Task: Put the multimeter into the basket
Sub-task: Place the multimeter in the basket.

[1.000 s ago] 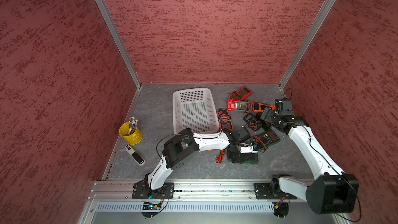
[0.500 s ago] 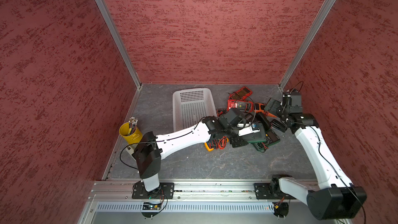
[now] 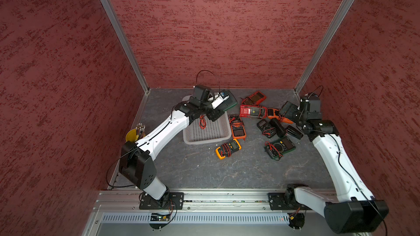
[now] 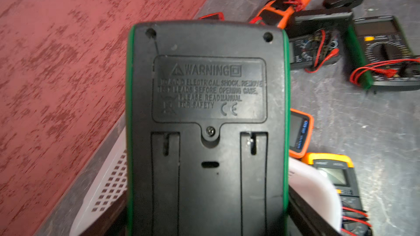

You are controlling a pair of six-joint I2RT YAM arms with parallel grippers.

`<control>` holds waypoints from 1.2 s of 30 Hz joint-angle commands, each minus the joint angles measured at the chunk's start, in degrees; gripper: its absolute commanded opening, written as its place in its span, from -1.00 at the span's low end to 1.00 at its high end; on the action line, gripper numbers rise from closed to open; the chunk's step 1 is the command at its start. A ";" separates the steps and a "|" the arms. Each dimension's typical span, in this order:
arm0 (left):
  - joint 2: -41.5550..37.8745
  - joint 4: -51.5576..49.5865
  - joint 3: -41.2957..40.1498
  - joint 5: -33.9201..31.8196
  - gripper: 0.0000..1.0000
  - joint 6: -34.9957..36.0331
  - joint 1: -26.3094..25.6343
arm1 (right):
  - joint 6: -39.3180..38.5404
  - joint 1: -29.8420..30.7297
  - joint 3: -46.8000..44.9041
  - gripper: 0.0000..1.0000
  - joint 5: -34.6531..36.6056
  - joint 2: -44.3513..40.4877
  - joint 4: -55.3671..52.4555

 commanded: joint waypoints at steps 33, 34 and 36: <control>33.34 -5.83 17.60 11.49 -0.90 26.50 14.63 | 1.60 8.10 10.77 0.98 8.54 6.47 -10.95; 34.13 -5.76 18.04 11.24 -0.89 26.55 14.59 | 1.37 8.11 11.15 0.98 8.24 6.95 -11.01; 35.71 -5.51 18.95 10.67 -0.84 26.39 14.59 | 0.88 8.28 11.90 0.98 7.95 7.80 -11.03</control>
